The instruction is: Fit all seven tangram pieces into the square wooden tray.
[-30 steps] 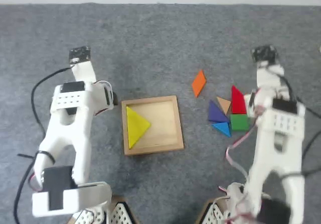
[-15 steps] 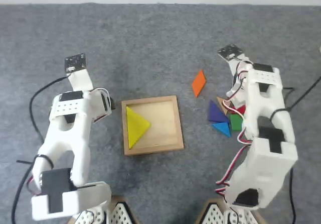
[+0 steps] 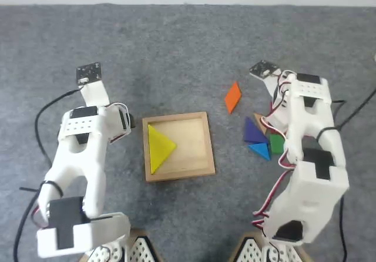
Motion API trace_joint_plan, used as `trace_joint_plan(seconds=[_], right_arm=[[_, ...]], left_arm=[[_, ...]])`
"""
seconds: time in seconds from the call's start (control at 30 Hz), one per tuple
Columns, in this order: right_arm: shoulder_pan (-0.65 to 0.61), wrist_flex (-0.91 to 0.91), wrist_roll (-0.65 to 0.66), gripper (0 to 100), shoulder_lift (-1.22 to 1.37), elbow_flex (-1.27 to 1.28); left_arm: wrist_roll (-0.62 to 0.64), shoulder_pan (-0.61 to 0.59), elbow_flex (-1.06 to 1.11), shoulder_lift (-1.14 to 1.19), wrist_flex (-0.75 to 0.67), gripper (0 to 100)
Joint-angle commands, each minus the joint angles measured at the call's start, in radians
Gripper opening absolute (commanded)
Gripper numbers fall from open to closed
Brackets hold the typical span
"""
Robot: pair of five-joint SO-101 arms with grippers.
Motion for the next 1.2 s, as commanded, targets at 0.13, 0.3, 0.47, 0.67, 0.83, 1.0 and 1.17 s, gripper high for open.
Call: trace_joint_plan(seconds=[0.13, 0.3, 0.47, 0.67, 0.83, 1.0, 1.17], right_arm=[[-0.008, -0.074, 0.072, 41.0, -0.024, 0.115], [-0.038, -0.097, 0.018, 41.0, -0.018, 0.095], [-0.047, -0.113, -0.095, 41.0, -0.016, 0.034], [-0.065, -0.114, -0.147, 40.9, 0.002, 0.023], [-0.061, -0.110, -0.155, 39.1, 0.070, -0.026], [-0.051, -0.065, -0.155, 23.1, 0.108, -0.078], [-0.047, -0.065, -0.189, 15.8, 0.113, -0.092]], left_arm=[[-0.020, -0.005, -0.025, -0.044, -0.011, 22], [-0.021, -0.005, -0.025, -0.044, -0.011, 22], [-0.021, -0.005, -0.025, -0.044, -0.012, 22], [-0.021, -0.005, -0.025, -0.044, -0.015, 22], [-0.021, -0.005, -0.025, -0.044, -0.015, 22], [-0.021, -0.005, -0.025, -0.044, -0.017, 22], [-0.021, -0.005, -0.025, -0.044, -0.017, 22]])
